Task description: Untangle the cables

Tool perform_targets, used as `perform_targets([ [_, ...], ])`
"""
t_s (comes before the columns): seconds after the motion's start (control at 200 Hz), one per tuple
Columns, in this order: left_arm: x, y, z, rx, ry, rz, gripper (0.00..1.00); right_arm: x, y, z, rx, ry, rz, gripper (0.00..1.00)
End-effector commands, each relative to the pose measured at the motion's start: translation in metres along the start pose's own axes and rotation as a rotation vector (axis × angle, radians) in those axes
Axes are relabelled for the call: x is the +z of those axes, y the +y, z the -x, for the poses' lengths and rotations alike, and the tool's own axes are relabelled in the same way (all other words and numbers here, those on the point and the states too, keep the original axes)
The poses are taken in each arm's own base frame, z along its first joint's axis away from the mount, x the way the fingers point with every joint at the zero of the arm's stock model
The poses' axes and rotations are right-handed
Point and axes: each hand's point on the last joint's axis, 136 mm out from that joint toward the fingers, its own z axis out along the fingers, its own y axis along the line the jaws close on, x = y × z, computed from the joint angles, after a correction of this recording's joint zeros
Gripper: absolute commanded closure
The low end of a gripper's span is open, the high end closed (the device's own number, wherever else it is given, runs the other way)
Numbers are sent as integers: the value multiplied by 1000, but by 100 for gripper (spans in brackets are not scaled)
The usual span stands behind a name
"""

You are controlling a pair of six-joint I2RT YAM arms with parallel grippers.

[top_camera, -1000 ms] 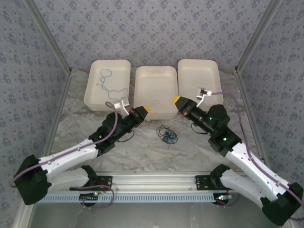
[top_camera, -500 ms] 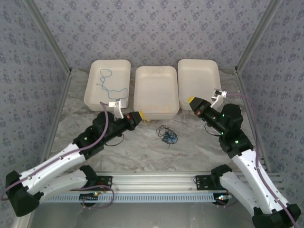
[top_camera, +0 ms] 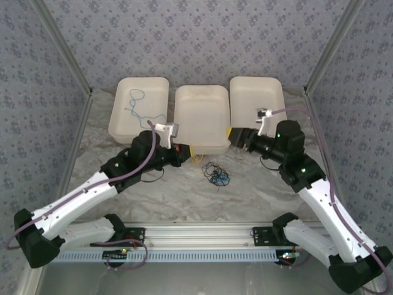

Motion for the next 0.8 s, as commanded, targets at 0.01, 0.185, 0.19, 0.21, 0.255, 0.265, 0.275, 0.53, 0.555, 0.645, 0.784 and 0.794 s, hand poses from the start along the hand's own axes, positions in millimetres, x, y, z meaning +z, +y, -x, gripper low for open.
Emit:
perform_targets([
  [0.01,-3,-18,-5,102,103,-60,100,13,33,-39,-295,154,131,45],
  [0.185,-6,-35,-15,181,206,-133,100,37,24,-74,-463,282,142,42],
  [0.19,-6,-35,-15,183,208,-132,100,37,24,-74,-465,282,144,41],
  [0.21,-7,-35,-16,191,215,-133,100,37,23,-75,-466,286,148,41],
  [0.255,-11,-37,-16,209,225,-136,100,37,25,-74,-459,292,183,40],
  [0.265,-11,-38,-16,214,227,-138,100,36,26,-74,-455,295,193,40],
  [0.275,-12,-38,-16,216,228,-137,100,36,26,-74,-451,295,200,40],
  [0.53,-11,-36,-18,237,265,-128,100,37,51,-78,-365,340,381,46],
  [0.555,-11,-35,-18,235,264,-125,100,39,50,-79,-359,345,379,48],
  [0.645,-11,-37,-17,231,256,-135,100,44,44,-80,-344,358,369,57],
  [0.784,-8,-36,-18,223,265,-133,100,47,45,-73,-338,330,367,71],
  [0.794,-8,-36,-18,223,266,-132,100,46,46,-73,-338,328,369,72],
])
